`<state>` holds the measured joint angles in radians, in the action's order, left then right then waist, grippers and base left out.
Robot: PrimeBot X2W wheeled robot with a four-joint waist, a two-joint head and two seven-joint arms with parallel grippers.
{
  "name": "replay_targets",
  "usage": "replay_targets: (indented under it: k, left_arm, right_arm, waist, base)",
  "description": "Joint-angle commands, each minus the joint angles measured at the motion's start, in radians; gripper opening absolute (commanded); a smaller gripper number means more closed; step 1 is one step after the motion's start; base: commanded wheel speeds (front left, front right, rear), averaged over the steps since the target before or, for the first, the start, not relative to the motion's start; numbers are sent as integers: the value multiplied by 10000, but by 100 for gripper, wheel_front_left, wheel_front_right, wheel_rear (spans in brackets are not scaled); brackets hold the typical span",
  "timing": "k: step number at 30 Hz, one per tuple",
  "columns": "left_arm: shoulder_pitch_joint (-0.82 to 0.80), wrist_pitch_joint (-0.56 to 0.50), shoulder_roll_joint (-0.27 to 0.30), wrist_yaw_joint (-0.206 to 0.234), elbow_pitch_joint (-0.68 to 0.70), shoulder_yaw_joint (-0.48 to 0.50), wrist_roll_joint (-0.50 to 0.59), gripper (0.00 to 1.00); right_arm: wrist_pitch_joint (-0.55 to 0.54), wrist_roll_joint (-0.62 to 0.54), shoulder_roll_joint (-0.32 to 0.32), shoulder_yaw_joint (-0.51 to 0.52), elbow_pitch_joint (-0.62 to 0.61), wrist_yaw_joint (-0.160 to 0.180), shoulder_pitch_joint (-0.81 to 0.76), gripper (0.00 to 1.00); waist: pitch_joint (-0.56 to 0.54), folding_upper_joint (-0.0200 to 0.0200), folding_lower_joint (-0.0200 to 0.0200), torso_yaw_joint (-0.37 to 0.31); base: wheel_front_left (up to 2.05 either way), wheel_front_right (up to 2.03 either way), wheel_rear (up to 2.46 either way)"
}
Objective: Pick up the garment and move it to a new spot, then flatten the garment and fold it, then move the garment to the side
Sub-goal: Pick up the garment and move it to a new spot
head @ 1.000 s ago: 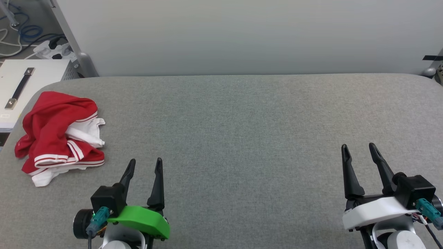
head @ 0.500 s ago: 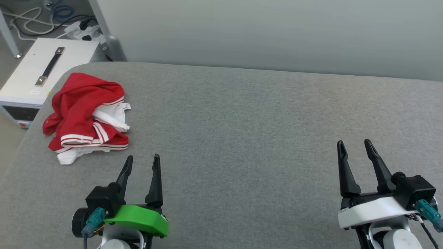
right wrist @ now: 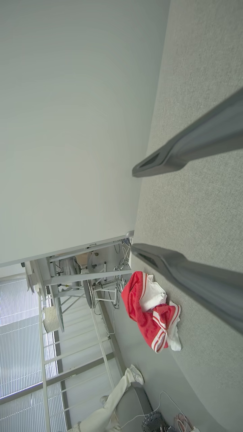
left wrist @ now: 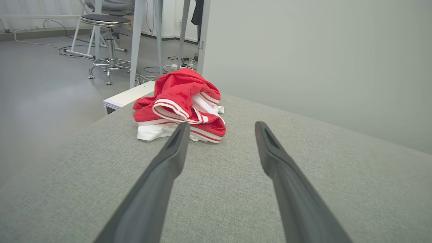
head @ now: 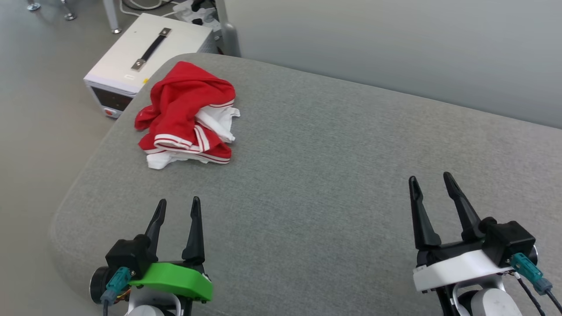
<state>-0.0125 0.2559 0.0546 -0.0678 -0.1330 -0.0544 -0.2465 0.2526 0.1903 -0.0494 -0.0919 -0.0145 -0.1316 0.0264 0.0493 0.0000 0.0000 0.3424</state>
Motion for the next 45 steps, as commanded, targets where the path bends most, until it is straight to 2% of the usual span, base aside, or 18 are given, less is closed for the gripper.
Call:
replay_targets:
  k: [1, 8, 16, 27, 29, 34, 40, 45]
  left_arm:
    - [52, 59, -43, -46, -13, 24, -87, 100]
    - [174, 59, -43, -94, 43, -51, -142, 100]
    - [261, 59, -43, -145, 182, -76, -179, 100]
    - [220, 59, -43, -163, 222, 223, -314, 100]
    - [137, 59, -43, -228, 125, 292, -565, 100]
    - [-467, 59, 14, -464, -203, 515, -425, 100]
    - [-2156, -120, 826, -606, -1325, 289, -720, 100]
    - [-4115, -1932, 2149, -624, -2039, -731, -1806, 100]
  right_arm:
    - [91, -70, -8, -125, 85, 9, 48, 100]
    - [91, -86, -8, -386, 284, 9, -45, 100]
    - [91, -170, -8, -396, 366, 9, -62, 100]
    - [91, -91, -8, -494, 363, 9, -10, 100]
    - [91, -134, -8, -511, 336, 9, 36, 100]
    - [91, -383, -8, -546, 240, 9, 268, 100]
    - [92, -904, -8, -571, -34, 9, 674, 100]
    - [92, -1221, -44, -643, -417, 9, 1068, 100]
  waist:
    - [-127, 0, 0, 930]
    - [-282, 0, 0, 1695]
    - [-308, 0, 0, 2014]
    - [-230, 0, 0, 1729]
    - [-109, 0, 0, 1614]
    - [439, 0, 0, 1196]
    - [1523, 0, 0, 519]
    - [2420, 0, 0, -112]
  base:
    - [0, 0, 0]
    - [0, 0, 0]
    - [0, 0, 0]
    - [0, 0, 0]
    - [0, 0, 0]
    - [0, 0, 0]
    - [0, 0, 0]
    - [0, 0, 0]
